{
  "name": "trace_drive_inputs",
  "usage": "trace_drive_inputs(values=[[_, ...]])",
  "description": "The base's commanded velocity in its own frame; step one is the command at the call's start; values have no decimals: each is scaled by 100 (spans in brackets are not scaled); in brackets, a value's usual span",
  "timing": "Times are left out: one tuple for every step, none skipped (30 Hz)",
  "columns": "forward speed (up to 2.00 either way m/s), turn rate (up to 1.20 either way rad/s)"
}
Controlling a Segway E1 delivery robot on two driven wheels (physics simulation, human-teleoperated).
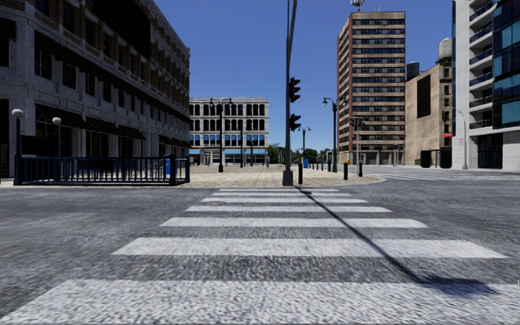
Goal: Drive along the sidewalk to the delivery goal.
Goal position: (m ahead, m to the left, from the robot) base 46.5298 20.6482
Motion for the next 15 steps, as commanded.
trace_drive_inputs(values=[[200,0],[200,0],[200,0],[200,0],[200,0],[200,0],[200,0],[200,0],[200,0],[200,0],[200,0],[200,0],[200,0],[200,0],[200,0]])
